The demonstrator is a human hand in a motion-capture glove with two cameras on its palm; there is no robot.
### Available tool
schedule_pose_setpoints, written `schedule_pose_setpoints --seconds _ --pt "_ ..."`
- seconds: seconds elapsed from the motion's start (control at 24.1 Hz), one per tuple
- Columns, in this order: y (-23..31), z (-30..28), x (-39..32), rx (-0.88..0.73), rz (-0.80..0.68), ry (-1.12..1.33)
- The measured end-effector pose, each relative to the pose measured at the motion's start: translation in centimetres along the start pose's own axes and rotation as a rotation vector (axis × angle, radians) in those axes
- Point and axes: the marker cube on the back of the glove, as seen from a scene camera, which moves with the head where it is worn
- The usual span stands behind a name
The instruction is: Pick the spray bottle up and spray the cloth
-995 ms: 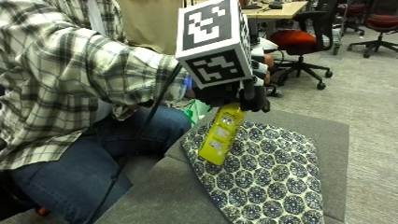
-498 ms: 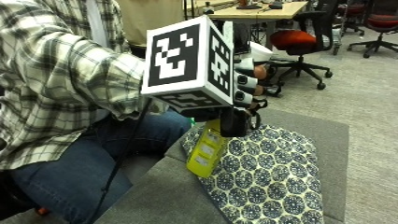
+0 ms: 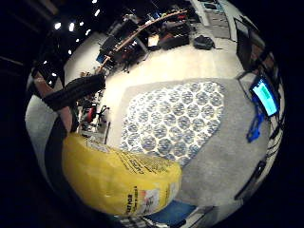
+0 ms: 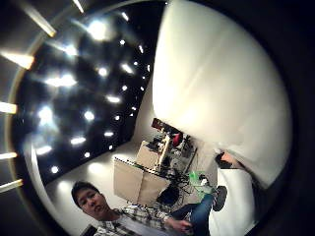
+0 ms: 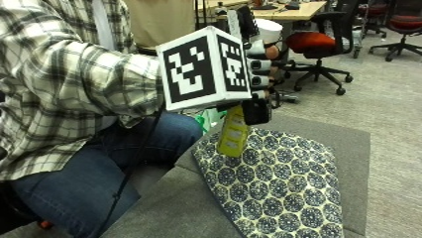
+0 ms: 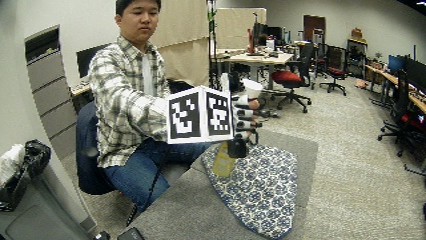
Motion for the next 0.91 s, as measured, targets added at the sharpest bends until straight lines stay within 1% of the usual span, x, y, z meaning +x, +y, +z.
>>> schedule_pose_setpoints --seconds 0.41,0.91 --pt "0.4 9.1 -3.8 -0.106 -0.099 -0.137" --pt "0.6 20.3 -4.6 -0.146 -0.196 -0.264"
